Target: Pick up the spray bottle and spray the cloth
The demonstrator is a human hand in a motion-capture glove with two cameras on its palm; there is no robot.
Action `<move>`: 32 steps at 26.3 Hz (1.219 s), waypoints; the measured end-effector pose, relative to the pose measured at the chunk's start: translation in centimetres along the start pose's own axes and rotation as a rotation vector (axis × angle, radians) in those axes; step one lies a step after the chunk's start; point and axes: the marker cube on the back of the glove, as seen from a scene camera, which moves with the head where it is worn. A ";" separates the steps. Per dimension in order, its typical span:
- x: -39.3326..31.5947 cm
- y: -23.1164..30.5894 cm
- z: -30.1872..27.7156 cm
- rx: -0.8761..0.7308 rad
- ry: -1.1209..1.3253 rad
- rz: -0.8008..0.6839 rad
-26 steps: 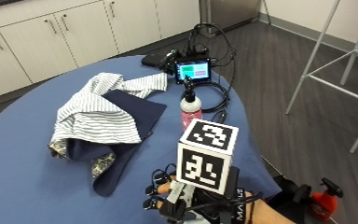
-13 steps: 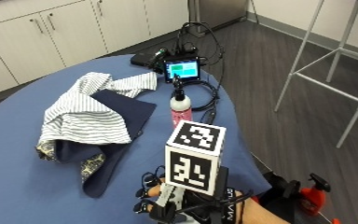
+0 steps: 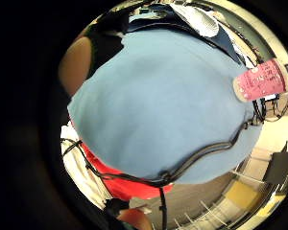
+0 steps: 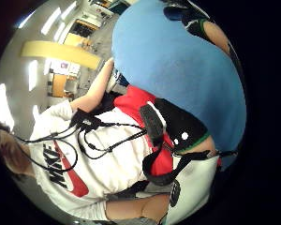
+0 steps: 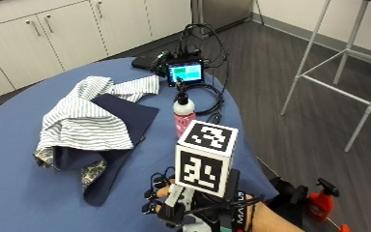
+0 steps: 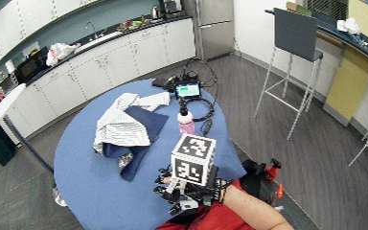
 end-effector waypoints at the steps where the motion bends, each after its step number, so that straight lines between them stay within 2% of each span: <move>1: 0.2 0.1 -0.1 0.006 -0.004 0.008; 6: 1.8 1.1 -0.6 0.053 -0.024 0.061; 11: 4.7 3.0 -1.1 0.164 -0.079 0.176; 20: 13.7 3.5 -3.6 0.598 -0.164 0.461; 25: 18.3 2.2 -1.9 0.795 -0.524 0.621; 28: 20.4 0.7 0.5 0.804 -0.776 0.648; 32: 21.2 -1.2 3.1 0.769 -0.897 0.690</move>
